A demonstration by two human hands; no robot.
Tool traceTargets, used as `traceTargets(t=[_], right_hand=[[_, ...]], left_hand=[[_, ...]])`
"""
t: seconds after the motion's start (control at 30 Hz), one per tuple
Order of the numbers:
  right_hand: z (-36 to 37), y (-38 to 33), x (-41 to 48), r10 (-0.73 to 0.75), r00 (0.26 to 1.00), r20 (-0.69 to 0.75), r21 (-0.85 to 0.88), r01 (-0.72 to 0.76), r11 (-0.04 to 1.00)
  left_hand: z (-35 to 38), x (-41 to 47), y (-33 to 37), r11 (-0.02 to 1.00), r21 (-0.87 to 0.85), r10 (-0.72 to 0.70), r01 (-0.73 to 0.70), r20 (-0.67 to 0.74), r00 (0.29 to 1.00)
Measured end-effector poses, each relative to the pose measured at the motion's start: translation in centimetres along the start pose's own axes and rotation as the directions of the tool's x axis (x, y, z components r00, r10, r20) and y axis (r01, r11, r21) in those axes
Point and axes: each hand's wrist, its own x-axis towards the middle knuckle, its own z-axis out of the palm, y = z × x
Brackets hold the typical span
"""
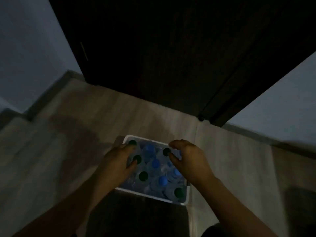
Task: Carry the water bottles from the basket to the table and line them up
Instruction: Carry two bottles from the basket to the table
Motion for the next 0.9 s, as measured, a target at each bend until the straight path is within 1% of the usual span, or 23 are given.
traceTargets(t=[0.07,0.2,0.3,0.33,0.43,0.63,0.7,0.8,0.9], right_hand=[[2.3,1.3,0.3,-0.007,0.999,-0.053,0.008,0.007,1.0],[6.0,3.3,1.3,-0.011,0.997,-0.079,-0.038,0.008,0.999],[7.4,4.4,1.8,-0.002,0.99,-0.138,-0.028,-0.002,1.0],[7.7,4.6,1.9,0.016,0.989,-0.15,-0.017,-0.019,1.0],[8.4,5.1,2.2,0.036,0.984,-0.172,0.007,-0.035,0.999],[9.4,5.6,2.8,0.112,0.986,-0.124,-0.035,-0.117,0.993],[9.8,5.7,3.0,0.141,0.985,-0.097,0.0,-0.141,0.99],[10.3,5.9,3.3,0.167,0.985,-0.046,0.021,-0.166,0.986],[10.8,6.1,3.8,0.178,0.984,-0.026,0.035,-0.177,0.984]], left_hand=[[1.9,0.5,-1.2,0.997,-0.079,-0.005,0.0,-0.06,0.998],[5.1,1.6,-2.9,0.997,-0.073,0.008,-0.011,-0.047,0.999],[6.4,1.9,-4.0,0.998,-0.058,0.013,-0.017,-0.07,0.997],[6.8,2.0,-4.4,0.998,-0.059,-0.009,0.005,-0.067,0.998],[7.6,2.3,-4.9,0.991,-0.135,-0.03,0.017,-0.095,0.995],[8.2,2.5,-5.3,0.983,-0.184,-0.021,0.0,-0.113,0.993],[8.8,2.8,-5.3,0.988,-0.153,-0.005,-0.012,-0.116,0.993],[9.1,3.0,-5.0,0.996,-0.086,0.0,-0.008,-0.09,0.996],[9.4,3.5,-5.2,0.999,-0.034,-0.011,0.009,-0.055,0.998]])
